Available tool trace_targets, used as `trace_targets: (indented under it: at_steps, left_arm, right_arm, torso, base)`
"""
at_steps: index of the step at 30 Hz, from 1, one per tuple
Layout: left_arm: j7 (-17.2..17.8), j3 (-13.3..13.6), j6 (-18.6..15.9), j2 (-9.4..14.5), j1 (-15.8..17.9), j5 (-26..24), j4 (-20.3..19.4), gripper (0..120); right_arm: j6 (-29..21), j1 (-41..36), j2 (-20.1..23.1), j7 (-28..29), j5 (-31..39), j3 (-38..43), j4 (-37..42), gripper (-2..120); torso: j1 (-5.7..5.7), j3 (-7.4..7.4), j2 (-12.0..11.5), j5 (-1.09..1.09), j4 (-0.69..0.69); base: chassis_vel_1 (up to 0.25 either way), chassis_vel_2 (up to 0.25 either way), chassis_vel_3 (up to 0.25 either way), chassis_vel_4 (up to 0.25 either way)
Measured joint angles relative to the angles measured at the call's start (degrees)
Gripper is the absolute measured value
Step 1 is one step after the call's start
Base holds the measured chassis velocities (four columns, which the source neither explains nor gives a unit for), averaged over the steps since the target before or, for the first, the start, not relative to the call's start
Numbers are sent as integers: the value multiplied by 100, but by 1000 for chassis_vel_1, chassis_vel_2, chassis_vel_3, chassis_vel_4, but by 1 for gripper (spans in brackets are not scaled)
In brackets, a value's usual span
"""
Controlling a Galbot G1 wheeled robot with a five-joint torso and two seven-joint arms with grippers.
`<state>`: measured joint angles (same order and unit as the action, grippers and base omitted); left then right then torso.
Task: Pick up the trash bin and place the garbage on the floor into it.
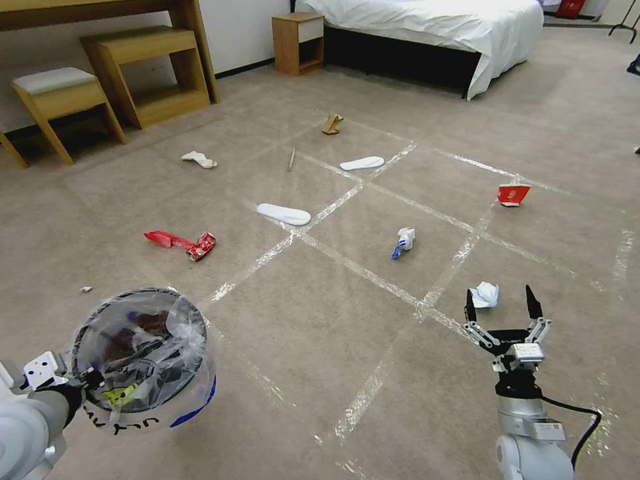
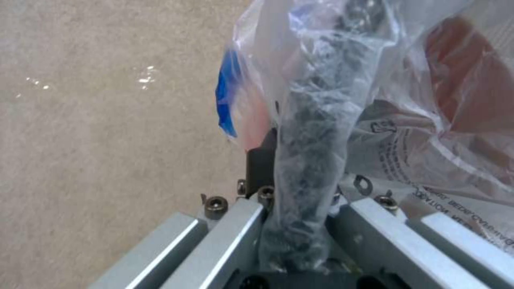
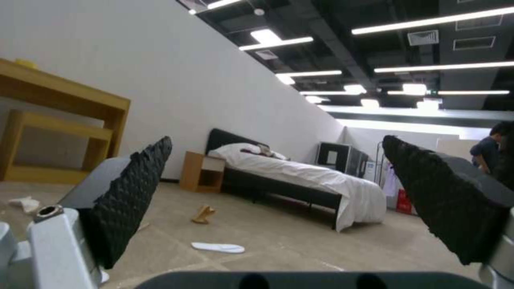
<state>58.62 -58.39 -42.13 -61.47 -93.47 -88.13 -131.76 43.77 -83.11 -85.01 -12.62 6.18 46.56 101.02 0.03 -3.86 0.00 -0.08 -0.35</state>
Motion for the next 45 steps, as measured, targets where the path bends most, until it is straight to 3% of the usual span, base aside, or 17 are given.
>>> trace_targets:
  at_steps: [45]
  left_arm:
    - [29,80,-1,-68,-4,6,-37,0]
  right_arm:
    - [-56,53,59,20,11,-5,-20,100]
  torso:
    - [0,0,0,-1,-1]
  base:
    - [-120,114,119,-118]
